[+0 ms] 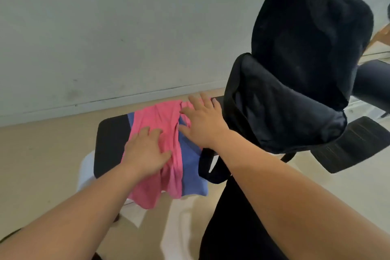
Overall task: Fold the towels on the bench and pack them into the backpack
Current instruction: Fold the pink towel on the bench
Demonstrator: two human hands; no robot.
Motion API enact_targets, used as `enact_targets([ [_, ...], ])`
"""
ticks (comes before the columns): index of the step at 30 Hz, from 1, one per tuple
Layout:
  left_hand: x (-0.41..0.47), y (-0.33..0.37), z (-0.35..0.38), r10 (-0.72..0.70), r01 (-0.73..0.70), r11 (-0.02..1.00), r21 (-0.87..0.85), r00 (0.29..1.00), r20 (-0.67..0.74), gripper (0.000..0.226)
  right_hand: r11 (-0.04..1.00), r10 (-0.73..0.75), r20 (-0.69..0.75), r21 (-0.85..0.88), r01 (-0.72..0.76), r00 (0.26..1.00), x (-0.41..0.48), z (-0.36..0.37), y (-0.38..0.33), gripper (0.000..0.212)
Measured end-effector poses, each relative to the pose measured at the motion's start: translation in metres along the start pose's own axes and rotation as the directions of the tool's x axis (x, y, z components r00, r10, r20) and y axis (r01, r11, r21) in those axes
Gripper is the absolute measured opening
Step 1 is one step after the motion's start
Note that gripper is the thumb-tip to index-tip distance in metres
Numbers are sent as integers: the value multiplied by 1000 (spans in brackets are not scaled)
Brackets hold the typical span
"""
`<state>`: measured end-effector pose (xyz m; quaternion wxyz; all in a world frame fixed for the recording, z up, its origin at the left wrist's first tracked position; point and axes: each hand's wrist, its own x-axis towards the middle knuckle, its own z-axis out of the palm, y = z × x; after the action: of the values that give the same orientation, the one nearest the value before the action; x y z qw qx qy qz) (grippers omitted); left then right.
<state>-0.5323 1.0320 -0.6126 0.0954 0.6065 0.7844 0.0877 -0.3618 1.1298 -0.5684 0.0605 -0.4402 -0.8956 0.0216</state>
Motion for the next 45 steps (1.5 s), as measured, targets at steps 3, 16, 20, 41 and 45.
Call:
enact_targets([
  [3, -14, -31, 5, -73, 75, 992, 101, 997, -19, 66, 998, -3, 232, 60, -11, 973, 7, 33, -24, 69],
  [16, -26, -104, 19, -216, 178, 967, -184, 951, -219, 16, 984, 102, 105, 134, -116, 989, -15, 113, -57, 78],
  [20, -31, -101, 20, -266, 165, 917, -364, 931, -250, 12, 973, 131, 79, 182, -144, 988, -16, 110, -65, 77],
  [41, -51, -79, 17, 273, -380, 852, -359, 909, -316, 25, 420, -29, 17, 907, -3, 999, -51, 48, -92, 20],
  [45, -62, -72, -2, 106, -333, 814, -476, 890, -442, 13, 592, -80, 39, 806, 16, 996, -54, 52, -77, 36],
])
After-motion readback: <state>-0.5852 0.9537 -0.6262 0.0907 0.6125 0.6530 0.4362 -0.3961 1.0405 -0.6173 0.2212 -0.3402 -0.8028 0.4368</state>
